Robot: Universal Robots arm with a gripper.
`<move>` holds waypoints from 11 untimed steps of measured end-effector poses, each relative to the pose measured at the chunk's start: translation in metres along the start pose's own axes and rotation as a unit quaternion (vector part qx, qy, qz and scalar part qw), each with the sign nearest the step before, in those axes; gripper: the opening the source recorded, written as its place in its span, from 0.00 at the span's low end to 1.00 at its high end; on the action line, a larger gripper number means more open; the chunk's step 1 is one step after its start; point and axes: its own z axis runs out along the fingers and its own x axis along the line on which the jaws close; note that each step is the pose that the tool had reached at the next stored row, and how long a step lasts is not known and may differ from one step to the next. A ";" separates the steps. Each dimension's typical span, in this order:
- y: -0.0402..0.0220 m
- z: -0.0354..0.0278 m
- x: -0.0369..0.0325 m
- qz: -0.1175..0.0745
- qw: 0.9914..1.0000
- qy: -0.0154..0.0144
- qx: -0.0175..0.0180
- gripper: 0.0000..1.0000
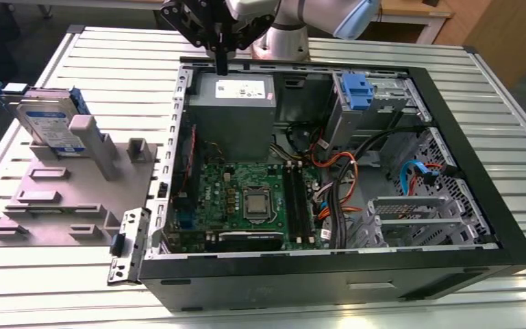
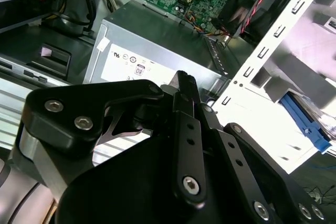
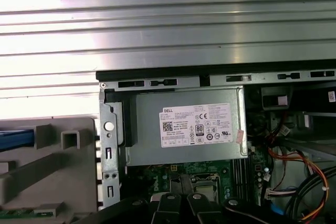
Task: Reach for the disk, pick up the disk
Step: 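Reach for the disk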
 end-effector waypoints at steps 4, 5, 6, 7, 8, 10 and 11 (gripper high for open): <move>-0.0001 0.0000 0.0023 0.000 1.000 0.000 0.000 0.11; -0.0001 0.0000 0.0023 0.000 1.000 0.000 0.000 0.11; -0.0002 -0.0001 0.0026 0.000 1.000 0.000 0.000 0.11; -0.0002 -0.0001 0.0028 0.000 1.000 0.000 0.000 0.11; -0.0002 -0.0001 0.0028 0.000 1.000 0.000 0.000 0.11; -0.0002 -0.0001 0.0031 0.000 1.000 0.000 0.000 0.11; -0.0003 -0.0001 0.0037 0.000 1.000 0.000 0.000 0.11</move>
